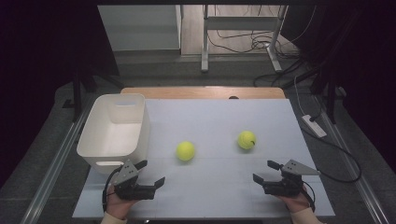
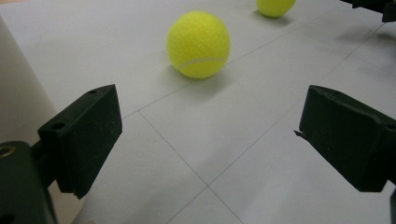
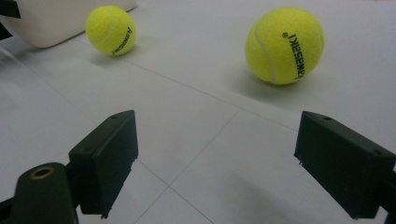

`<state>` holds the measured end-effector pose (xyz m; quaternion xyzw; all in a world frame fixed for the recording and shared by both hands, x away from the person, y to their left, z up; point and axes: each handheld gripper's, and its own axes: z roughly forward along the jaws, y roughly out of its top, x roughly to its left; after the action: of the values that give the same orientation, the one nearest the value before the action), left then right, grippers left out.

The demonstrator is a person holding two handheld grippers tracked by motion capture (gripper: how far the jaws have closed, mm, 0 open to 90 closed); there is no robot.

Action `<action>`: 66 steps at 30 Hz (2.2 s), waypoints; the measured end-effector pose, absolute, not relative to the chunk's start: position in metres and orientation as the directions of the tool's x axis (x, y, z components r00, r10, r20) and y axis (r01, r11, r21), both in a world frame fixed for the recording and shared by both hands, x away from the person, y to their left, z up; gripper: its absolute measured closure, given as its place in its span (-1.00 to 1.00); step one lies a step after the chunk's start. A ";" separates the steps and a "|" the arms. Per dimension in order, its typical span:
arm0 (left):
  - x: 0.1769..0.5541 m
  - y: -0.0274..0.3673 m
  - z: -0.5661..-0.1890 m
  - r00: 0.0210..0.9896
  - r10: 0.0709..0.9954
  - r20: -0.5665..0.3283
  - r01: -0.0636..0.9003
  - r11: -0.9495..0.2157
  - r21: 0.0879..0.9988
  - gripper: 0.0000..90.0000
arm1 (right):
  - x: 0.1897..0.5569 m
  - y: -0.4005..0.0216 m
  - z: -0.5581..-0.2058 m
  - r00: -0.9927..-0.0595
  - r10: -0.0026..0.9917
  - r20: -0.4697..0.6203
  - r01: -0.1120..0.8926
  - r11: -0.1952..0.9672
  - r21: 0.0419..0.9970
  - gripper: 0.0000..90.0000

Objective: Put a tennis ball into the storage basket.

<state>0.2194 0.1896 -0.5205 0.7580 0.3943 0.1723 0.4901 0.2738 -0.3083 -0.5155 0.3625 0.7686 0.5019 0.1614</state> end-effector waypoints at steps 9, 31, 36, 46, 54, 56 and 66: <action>0.219 0.187 -0.517 0.633 0.765 -0.118 0.420 -0.211 0.883 -0.84 | 0.273 -0.308 -0.515 -0.682 0.723 0.114 0.398 0.235 0.887 -0.70; 0.218 0.184 -0.512 0.624 0.771 -0.125 0.441 -0.215 0.872 -0.85 | 0.276 -0.308 -0.515 -0.678 0.724 0.128 0.401 0.218 0.890 -0.70; 0.218 0.179 -0.509 0.619 0.776 -0.125 0.453 -0.222 0.864 -0.85 | 0.275 -0.306 -0.514 -0.689 0.715 0.119 0.388 0.226 0.894 -0.70; 0.220 0.169 -0.503 0.634 0.763 -0.126 0.468 -0.249 0.848 -0.87 | 0.275 -0.307 -0.514 -0.690 0.712 0.128 0.387 0.213 0.897 -0.70; 0.220 0.162 -0.493 0.640 0.760 -0.114 0.455 -0.256 0.853 -0.88 | 0.275 -0.306 -0.514 -0.699 0.703 0.128 0.383 0.218 0.898 -0.70; 0.221 0.157 -0.492 0.644 0.756 -0.113 0.458 -0.263 0.849 -0.89 | 0.275 -0.306 -0.514 -0.700 0.703 0.128 0.383 0.218 0.898 -0.70; 0.228 0.146 -0.489 0.649 0.754 -0.105 0.461 -0.280 0.842 -0.91 | 0.275 -0.307 -0.514 -0.707 0.697 0.123 0.376 0.224 0.899 -0.70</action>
<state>0.2275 0.1461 -0.4887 0.7838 0.3876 0.1595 0.4582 0.2750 -0.3071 -0.5136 0.3499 0.7666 0.5155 0.1554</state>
